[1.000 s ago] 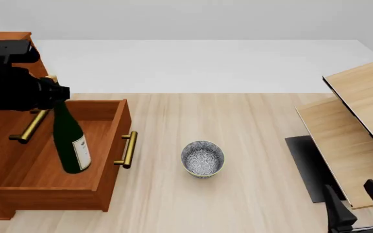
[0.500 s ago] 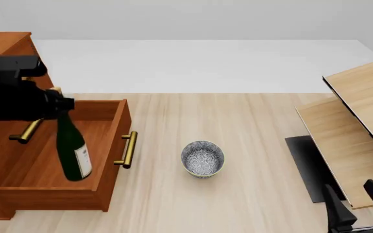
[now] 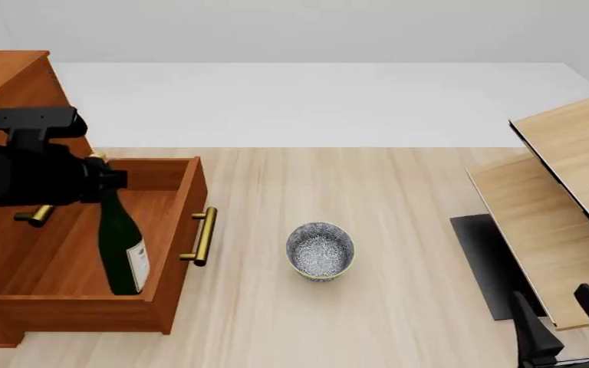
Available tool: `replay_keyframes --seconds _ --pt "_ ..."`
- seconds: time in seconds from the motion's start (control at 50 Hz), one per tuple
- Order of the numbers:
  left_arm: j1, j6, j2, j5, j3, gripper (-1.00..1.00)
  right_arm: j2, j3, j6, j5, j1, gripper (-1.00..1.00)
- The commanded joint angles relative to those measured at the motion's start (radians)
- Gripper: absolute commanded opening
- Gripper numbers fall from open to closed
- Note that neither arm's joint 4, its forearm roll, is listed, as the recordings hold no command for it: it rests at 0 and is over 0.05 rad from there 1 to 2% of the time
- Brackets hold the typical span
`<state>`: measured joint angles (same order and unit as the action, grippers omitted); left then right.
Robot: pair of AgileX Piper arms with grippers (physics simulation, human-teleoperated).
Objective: Put the wine bottle in the bottom drawer of the cabinet.
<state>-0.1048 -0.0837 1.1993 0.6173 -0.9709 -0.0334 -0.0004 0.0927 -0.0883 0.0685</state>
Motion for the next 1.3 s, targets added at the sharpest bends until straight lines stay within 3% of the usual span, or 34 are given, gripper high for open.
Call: replay_keyframes --seconds 0.02,0.42,0.56,0.62,1.3 --pt "-0.006 0.011 0.009 0.001 -0.014 -1.0 0.001 0.0 -0.001 -0.001 0.0 1.0" --pt "-0.058 -0.074 0.023 -0.009 0.036 -1.0 0.003 0.0 0.0 -0.002 0.0 1.0" --pt "-0.036 -0.071 0.06 -0.019 0.055 -1.0 0.01 0.0 0.002 -0.009 0.001 1.0" --pt "-0.072 -0.099 0.074 -0.026 0.068 -1.0 0.011 0.0 0.003 -0.01 0.001 1.0" --pt "-0.065 -0.155 0.288 -0.1 0.025 -1.0 0.003 0.0 0.001 -0.002 0.0 1.0"
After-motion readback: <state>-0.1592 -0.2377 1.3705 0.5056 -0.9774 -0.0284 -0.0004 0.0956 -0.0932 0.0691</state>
